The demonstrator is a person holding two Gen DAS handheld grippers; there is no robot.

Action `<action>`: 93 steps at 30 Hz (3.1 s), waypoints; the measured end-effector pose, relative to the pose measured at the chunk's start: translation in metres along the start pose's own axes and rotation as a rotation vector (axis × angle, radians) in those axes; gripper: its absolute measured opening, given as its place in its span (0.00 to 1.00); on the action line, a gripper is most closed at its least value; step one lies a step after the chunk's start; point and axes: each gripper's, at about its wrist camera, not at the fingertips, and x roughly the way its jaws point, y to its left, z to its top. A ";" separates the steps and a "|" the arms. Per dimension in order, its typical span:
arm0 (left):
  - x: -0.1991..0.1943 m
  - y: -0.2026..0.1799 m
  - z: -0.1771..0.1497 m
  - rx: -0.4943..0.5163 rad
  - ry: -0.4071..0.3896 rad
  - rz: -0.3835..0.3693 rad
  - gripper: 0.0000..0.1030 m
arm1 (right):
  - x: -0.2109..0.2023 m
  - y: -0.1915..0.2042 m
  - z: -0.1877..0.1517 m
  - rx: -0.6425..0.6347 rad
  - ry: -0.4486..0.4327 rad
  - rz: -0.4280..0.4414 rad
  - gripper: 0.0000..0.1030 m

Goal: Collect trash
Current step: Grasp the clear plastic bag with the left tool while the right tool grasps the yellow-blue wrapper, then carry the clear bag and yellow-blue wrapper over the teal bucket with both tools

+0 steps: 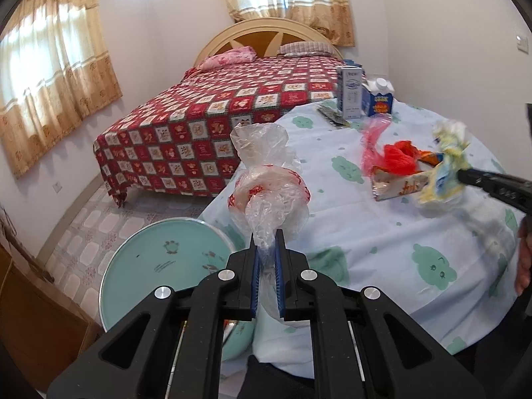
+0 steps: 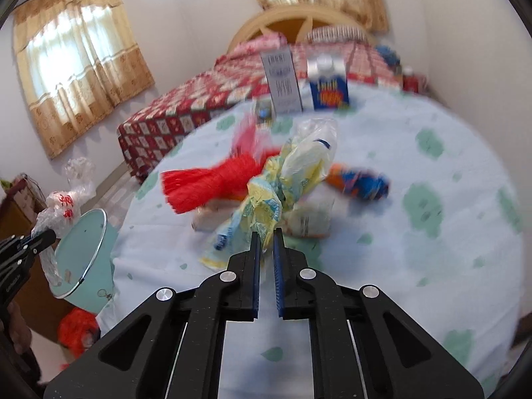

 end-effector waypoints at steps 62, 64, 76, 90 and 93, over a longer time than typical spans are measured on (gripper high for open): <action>0.003 0.149 -0.042 -0.235 0.089 0.254 0.08 | 0.074 0.213 0.027 -0.406 0.054 0.351 0.07; 0.003 0.151 -0.043 -0.239 0.089 0.258 0.08 | 0.075 0.217 0.026 -0.414 0.056 0.357 0.07; 0.002 0.157 -0.048 -0.252 0.098 0.269 0.09 | 0.080 0.224 0.026 -0.437 0.063 0.378 0.07; 0.001 0.162 -0.048 -0.261 0.096 0.273 0.10 | 0.080 0.233 0.023 -0.456 0.066 0.395 0.07; 0.001 0.162 -0.048 -0.262 0.096 0.274 0.10 | 0.080 0.233 0.022 -0.457 0.067 0.396 0.07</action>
